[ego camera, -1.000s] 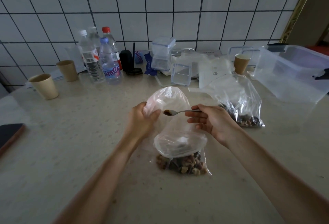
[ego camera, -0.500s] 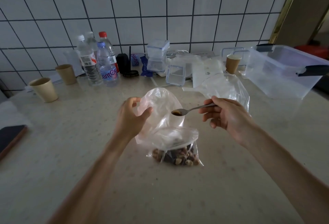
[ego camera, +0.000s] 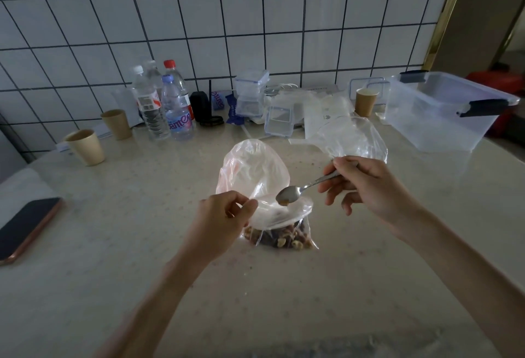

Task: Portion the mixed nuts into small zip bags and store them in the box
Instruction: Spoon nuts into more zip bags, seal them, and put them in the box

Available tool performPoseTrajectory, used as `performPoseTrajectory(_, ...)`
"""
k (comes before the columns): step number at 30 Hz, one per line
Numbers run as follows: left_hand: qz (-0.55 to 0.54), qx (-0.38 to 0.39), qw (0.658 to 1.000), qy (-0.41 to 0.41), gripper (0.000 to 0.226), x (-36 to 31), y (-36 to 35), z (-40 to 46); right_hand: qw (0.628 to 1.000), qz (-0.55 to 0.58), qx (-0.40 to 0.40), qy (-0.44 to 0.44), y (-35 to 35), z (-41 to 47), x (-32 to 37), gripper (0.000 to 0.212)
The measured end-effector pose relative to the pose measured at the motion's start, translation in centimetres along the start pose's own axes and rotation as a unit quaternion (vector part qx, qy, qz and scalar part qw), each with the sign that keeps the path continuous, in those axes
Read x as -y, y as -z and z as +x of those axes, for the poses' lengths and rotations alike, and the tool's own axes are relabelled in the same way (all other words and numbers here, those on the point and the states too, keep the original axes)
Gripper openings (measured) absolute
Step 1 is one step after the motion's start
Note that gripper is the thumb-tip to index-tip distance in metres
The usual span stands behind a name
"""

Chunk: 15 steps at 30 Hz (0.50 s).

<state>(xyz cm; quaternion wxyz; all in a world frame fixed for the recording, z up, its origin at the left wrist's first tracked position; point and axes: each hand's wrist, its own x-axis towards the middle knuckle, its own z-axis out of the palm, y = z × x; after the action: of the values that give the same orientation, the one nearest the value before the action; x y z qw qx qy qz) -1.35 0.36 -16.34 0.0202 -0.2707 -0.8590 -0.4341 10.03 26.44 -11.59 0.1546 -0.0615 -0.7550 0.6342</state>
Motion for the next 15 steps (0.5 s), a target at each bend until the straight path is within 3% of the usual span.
performPoseTrajectory(3, -0.08, -0.001, 0.997, -0.016, 0.022, 0.6, -0.1, -0.3, 0.991, -0.091, 0.033, 0.091, 0.0, -0.4, 0.0, 0.027)
performPoseTrajectory(8, -0.116, -0.041, 0.992, -0.026, 0.021, 2.3, -1.2, -1.2, 0.952, -0.225, 0.082, 0.191, 0.1, -1.4, 0.2, 0.031)
performPoseTrajectory(10, -0.12, -0.047, 0.991, -0.022, 0.022, 2.8, -1.6, -1.3, 0.958, -0.207, 0.078, 0.181, 0.1, -1.4, 0.2, 0.029)
performPoseTrajectory(15, -0.149, -0.043, 0.988, -0.002, 0.022, 2.9, -1.7, -1.3, 0.995, -0.027, 0.0, 0.099, -0.5, 0.0, 0.5, 0.026)
